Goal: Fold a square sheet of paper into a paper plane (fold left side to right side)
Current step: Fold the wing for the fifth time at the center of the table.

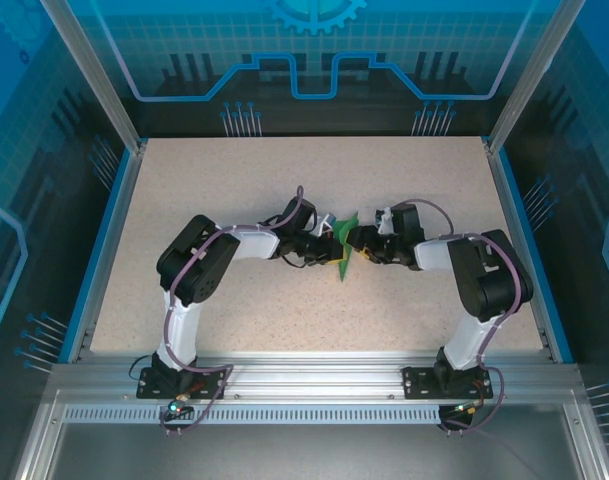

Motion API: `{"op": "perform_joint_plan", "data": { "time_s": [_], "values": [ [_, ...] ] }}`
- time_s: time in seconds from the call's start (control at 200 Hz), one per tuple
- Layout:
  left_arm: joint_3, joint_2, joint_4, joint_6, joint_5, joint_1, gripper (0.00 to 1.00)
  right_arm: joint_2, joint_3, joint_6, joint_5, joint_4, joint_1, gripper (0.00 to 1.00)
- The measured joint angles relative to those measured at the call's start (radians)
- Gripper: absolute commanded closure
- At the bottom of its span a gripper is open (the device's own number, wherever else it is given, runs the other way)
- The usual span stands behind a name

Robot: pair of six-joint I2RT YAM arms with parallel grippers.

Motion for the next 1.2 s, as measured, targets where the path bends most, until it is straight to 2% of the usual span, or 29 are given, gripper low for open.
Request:
{"op": "perform_joint_plan", "data": {
  "time_s": [0.265,0.525,0.935,1.11,1.2],
  "values": [
    [0.000,0.017,0.014,-0.015,0.011,0.000,0.91,0.035,0.042,0.007,-0.001,-0.028,0.004,0.54],
    [0.000,0.034,0.014,-0.034,0.015,0.000,0.85,0.053,0.079,0.014,0.000,-0.093,0.003,0.56],
    [-0.010,0.031,0.022,-0.038,0.022,0.006,0.66,0.062,0.100,0.018,-0.001,-0.129,0.002,0.58],
    [-0.050,-0.024,0.017,-0.036,0.021,0.040,0.57,0.062,0.100,0.018,-0.001,-0.131,0.002,0.58],
    [-0.063,-0.053,0.014,-0.033,0.022,0.069,0.55,0.062,0.100,0.018,-0.001,-0.131,0.002,0.58]
  ]
}}
